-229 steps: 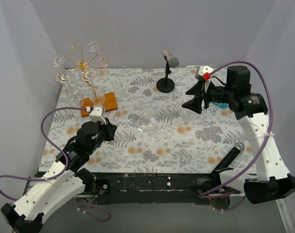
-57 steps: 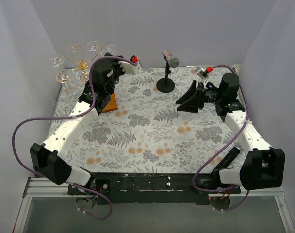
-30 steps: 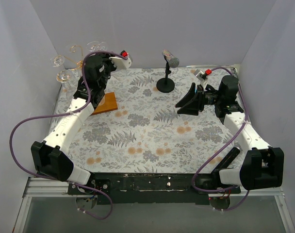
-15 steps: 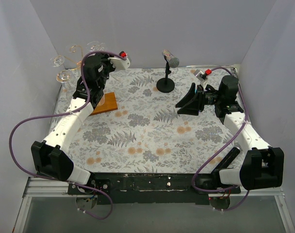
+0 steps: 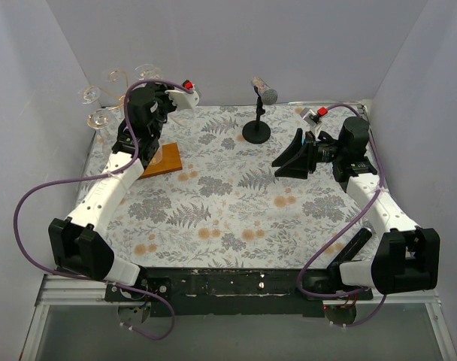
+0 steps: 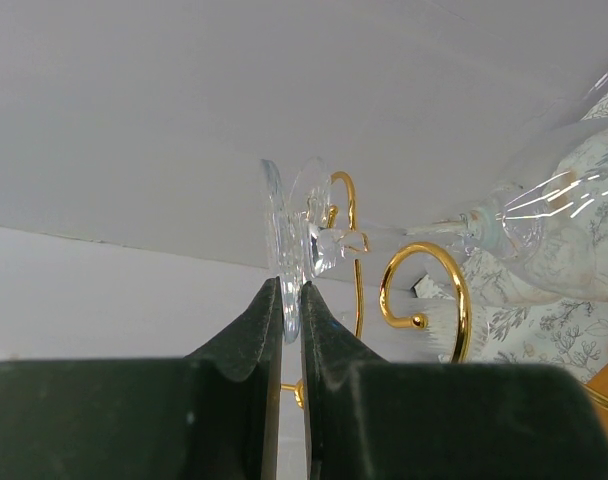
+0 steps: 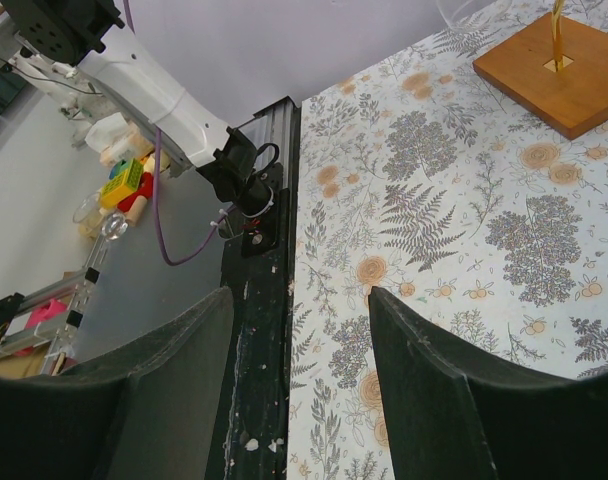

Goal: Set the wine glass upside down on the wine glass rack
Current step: Turn the wine glass upside down at the wine rack.

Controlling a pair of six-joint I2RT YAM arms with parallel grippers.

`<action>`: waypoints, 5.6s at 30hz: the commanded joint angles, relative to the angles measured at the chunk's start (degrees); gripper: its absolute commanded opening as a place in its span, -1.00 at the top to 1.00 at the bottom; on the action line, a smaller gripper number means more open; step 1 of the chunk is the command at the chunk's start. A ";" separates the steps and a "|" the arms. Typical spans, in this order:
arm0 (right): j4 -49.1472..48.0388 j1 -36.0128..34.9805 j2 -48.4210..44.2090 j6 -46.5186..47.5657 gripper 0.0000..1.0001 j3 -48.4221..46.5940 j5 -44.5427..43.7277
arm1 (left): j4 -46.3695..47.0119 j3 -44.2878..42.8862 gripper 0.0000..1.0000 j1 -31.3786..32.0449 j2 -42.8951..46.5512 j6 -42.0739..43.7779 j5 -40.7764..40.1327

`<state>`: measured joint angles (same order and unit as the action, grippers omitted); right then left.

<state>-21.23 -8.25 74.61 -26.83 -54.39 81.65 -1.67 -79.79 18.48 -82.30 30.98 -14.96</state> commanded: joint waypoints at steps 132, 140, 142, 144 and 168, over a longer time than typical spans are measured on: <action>-17.53 -5.90 -1.13 -36.63 -0.18 10.27 -18.89 | 36.65 36.28 1.00 50.69 7.95 15.60 -13.25; -10.50 -6.07 -0.96 -32.06 -0.01 8.60 -20.30 | 36.65 36.28 1.00 51.39 6.81 16.48 -13.60; -8.22 -6.34 -0.96 -30.39 0.06 7.99 -20.65 | 36.48 36.28 1.00 51.48 6.63 16.74 -13.78; -7.60 -6.43 -0.87 -29.86 0.26 7.81 -20.83 | 36.30 36.20 1.00 51.57 6.45 17.09 -13.87; -13.04 -5.72 -1.04 -33.03 0.97 9.04 -18.72 | 15.59 28.91 -0.85 56.84 9.61 -9.75 -13.52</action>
<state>-28.62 -14.33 74.35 -61.08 -44.45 61.84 23.59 -46.70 73.43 -77.23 39.79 -29.43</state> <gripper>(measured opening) 0.065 0.741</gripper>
